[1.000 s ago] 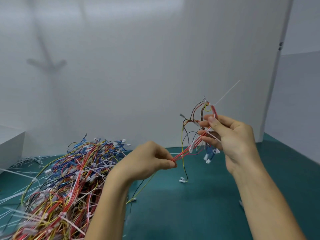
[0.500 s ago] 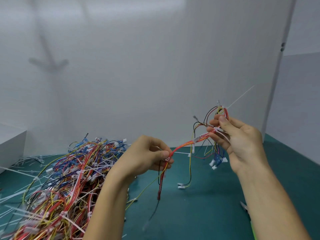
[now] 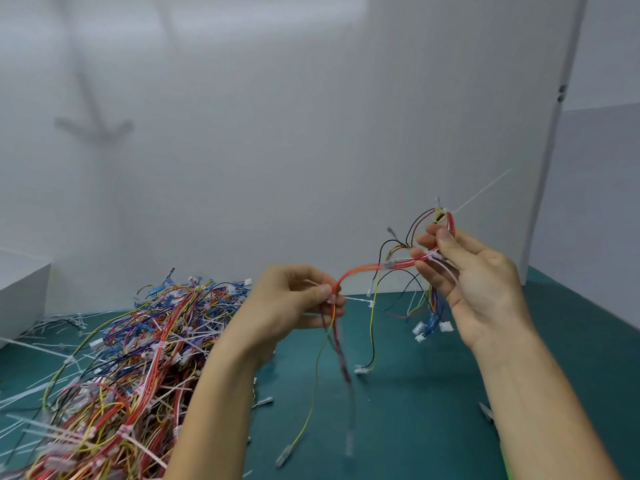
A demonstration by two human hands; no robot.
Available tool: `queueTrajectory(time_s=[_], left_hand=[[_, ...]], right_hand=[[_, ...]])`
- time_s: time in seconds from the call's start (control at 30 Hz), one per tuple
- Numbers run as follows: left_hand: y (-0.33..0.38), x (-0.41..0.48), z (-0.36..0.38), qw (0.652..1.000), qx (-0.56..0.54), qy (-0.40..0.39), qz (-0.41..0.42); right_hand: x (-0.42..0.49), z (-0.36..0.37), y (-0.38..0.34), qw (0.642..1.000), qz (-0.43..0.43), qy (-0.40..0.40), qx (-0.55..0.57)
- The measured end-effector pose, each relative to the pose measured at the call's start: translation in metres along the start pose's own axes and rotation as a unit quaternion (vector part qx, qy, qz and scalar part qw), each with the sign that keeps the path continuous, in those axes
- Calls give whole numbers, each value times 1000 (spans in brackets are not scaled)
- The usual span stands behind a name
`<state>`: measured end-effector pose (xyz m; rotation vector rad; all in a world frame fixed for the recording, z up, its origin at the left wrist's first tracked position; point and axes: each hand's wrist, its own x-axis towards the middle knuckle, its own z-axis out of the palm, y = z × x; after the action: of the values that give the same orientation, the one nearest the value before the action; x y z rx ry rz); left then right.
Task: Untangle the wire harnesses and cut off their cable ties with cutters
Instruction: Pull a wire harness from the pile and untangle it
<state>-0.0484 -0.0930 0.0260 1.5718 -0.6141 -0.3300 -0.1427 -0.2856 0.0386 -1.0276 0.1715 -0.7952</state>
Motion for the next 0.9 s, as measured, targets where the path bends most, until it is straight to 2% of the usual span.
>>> queueTrajectory(time_s=[0.07,0.13,0.23,0.3,0.33,0.4,0.43,0.5,0.53,0.6,0.7,0.77,0.8,0.87,0.9], left_hand=[[-5,1,-2,989,142,-35,-16],[-9,3,0,981,186,-40,-31],[-14,11,4,983,165,86,-5],[-16,17,5,980,119,161,2],[-18,19,3,981,92,173,-12],[-21,22,-2,987,16,139,-84],[-23,24,-4,987,-43,97,-123],[-24,24,-6,967,-198,20,-157],[-23,23,-6,955,-256,11,-150],[-20,23,-3,948,-297,40,-110],[-18,23,0,941,-320,110,-23],[-17,21,-4,935,-332,125,24],[-16,19,-5,938,-321,122,44],[-14,15,-6,957,-251,113,87],[-14,12,-4,966,-205,108,114]], right_hand=[[1,-1,0,999,-20,-28,-27],[-1,0,1,995,-45,-70,-62],[-4,1,2,979,-67,-148,-124],[-6,2,3,964,-64,-200,-162],[-7,2,3,956,-59,-222,-184],[-8,3,5,935,-37,-268,-228],[-9,3,7,920,-20,-294,-257],[-12,4,11,878,28,-346,-329],[-13,4,13,856,54,-363,-363],[-13,4,19,820,83,-375,-425],[-12,5,27,789,83,-344,-502],[-10,5,30,775,81,-319,-540],[-9,4,30,760,73,-312,-565],[-6,2,26,708,32,-309,-634],[-5,2,23,698,11,-315,-643]])
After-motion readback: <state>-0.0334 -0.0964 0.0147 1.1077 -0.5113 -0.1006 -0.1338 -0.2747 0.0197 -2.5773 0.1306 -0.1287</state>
